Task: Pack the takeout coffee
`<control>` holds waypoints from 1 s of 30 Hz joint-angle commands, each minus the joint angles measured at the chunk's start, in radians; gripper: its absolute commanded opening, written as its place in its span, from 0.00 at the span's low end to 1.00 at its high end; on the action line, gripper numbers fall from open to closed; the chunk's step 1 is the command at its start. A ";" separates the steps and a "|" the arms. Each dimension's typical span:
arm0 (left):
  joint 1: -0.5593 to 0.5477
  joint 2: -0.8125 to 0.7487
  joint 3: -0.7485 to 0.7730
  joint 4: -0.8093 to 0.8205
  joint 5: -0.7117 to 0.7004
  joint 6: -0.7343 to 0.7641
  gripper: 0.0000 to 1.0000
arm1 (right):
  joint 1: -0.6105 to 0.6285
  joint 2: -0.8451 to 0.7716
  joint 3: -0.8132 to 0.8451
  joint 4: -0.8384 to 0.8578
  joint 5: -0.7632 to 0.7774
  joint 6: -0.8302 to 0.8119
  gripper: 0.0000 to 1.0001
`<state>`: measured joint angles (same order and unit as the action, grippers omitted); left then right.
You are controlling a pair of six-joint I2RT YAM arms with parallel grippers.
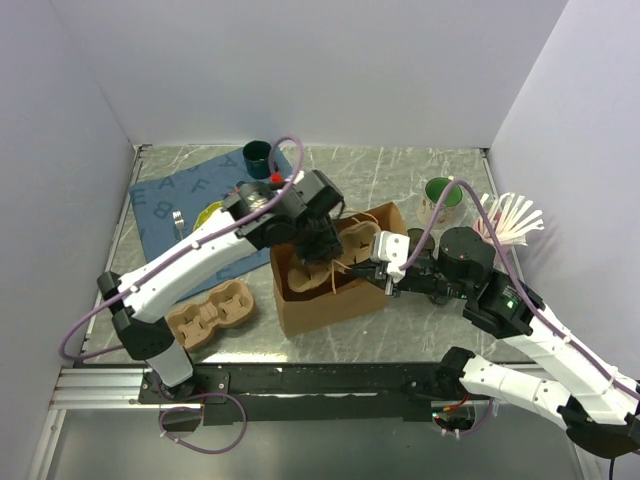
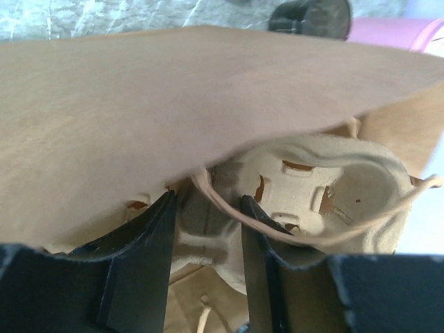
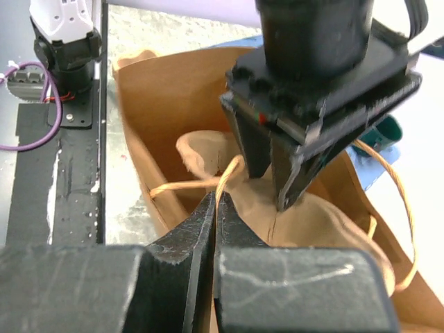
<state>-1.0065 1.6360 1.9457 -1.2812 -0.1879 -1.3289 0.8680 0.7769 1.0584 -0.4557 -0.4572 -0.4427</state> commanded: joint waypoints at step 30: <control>-0.055 0.226 -0.016 0.008 -0.125 0.014 0.18 | 0.008 -0.088 -0.117 0.046 -0.005 0.006 0.00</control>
<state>-1.0515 1.8263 1.9041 -1.2758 -0.3195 -1.3243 0.8684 0.7040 0.9421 -0.4179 -0.4595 -0.4179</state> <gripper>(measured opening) 0.426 0.029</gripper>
